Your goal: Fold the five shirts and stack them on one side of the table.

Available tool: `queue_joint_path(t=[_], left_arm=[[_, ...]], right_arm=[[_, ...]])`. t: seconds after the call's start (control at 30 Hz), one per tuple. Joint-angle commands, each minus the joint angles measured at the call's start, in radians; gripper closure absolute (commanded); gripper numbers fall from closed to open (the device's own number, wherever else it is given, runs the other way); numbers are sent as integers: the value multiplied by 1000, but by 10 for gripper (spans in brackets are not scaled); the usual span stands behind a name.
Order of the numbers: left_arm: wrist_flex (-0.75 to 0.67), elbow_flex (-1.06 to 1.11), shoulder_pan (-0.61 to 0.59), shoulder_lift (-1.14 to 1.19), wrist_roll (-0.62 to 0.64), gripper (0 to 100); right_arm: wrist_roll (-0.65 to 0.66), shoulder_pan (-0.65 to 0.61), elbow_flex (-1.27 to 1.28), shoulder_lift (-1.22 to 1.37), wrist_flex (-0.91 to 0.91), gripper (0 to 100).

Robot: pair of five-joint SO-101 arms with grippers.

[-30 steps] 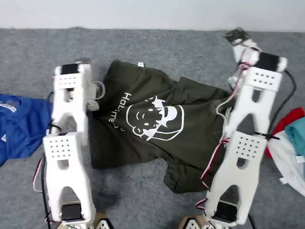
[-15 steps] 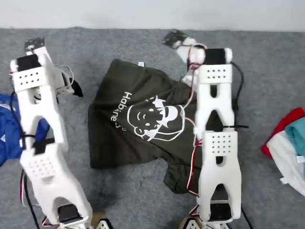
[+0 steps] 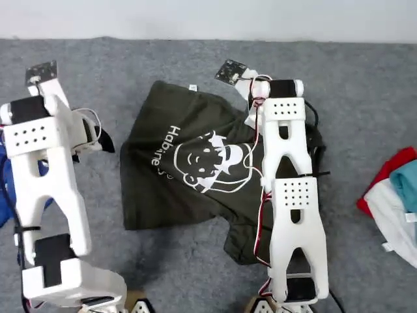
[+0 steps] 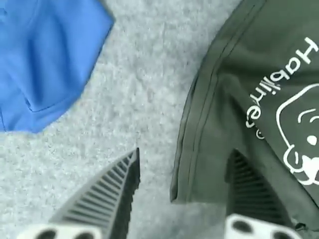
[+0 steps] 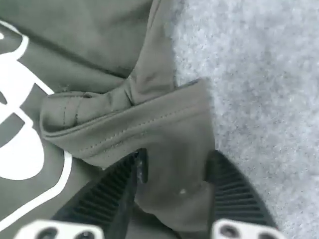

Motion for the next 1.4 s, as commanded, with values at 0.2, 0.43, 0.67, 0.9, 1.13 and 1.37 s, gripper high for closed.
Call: queue_joint_path(t=[0.2, 0.43, 0.67, 0.9, 1.13, 1.37], left_arm=[[29, 8, 6, -55, -9, 739], [29, 8, 5, -55, -9, 739], [29, 8, 3, -57, -9, 739], [29, 8, 2, -66, -9, 739], [29, 8, 9, -55, -8, 739], [29, 10, 6, -55, -8, 739]], right_arm=[[77, -2, -14, -8, -10, 989], [74, 7, -43, -25, -16, 894], [77, 21, -83, 5, -73, 731], [75, 62, -84, 97, -64, 779], [75, 74, -91, 105, -62, 946], [78, 77, -91, 102, -73, 990]])
